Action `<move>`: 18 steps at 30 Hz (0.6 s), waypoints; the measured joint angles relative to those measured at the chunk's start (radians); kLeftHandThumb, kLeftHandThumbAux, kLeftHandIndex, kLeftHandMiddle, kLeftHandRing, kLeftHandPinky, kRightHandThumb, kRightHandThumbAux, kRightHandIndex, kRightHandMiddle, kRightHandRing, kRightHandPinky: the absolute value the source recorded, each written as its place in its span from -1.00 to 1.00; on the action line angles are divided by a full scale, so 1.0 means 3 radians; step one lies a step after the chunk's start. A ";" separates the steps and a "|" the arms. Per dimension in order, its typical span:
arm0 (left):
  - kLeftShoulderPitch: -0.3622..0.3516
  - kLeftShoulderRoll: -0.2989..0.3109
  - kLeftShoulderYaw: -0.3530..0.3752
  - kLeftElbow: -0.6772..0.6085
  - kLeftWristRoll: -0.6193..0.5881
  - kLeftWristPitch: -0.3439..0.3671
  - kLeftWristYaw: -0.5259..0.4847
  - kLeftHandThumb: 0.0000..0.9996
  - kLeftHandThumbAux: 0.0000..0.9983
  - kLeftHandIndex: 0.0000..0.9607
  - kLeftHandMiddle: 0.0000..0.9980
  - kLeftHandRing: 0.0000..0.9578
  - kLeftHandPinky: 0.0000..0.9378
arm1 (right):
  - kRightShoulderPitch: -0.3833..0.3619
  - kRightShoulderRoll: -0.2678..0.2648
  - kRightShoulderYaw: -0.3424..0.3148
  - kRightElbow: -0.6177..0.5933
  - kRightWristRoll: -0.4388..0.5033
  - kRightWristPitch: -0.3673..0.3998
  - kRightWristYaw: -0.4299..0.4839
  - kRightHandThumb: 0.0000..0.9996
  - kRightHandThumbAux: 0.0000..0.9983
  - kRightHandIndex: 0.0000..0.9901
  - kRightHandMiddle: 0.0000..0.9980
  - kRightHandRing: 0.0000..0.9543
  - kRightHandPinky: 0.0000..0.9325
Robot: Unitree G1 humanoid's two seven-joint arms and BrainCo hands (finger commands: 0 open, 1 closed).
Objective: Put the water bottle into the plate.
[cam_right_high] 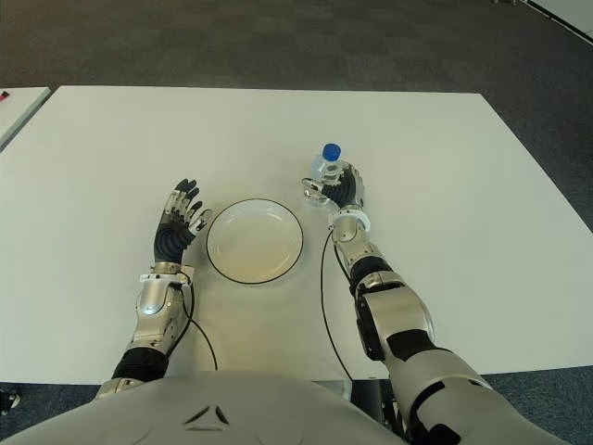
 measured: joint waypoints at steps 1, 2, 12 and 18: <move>-0.0001 0.0000 0.0000 0.0001 0.0004 -0.0003 0.0003 -0.39 0.56 -0.86 -0.82 -0.83 -0.76 | 0.0001 0.0000 -0.0001 0.0001 0.0000 0.0000 -0.0011 0.68 0.36 -0.16 -0.04 0.09 0.07; -0.0002 0.0000 0.0001 0.0003 0.0006 -0.0007 0.0005 -0.39 0.56 -0.86 -0.82 -0.84 -0.76 | 0.0002 0.0000 -0.0002 0.0001 0.0001 0.0000 -0.0021 0.68 0.36 -0.17 -0.04 0.09 0.08; -0.0012 -0.0006 0.0002 0.0005 -0.0014 -0.0011 0.0005 -0.36 0.57 -0.87 -0.83 -0.84 -0.77 | 0.0005 0.0014 -0.0045 0.0015 0.0028 -0.0001 -0.0071 0.68 0.36 -0.18 -0.02 0.11 0.09; -0.0012 -0.0011 0.0002 0.0005 -0.0017 -0.0011 0.0005 -0.36 0.56 -0.86 -0.82 -0.84 -0.76 | 0.0017 0.0029 -0.0066 0.0005 0.0062 -0.0007 -0.0100 0.68 0.36 -0.16 -0.03 0.09 0.07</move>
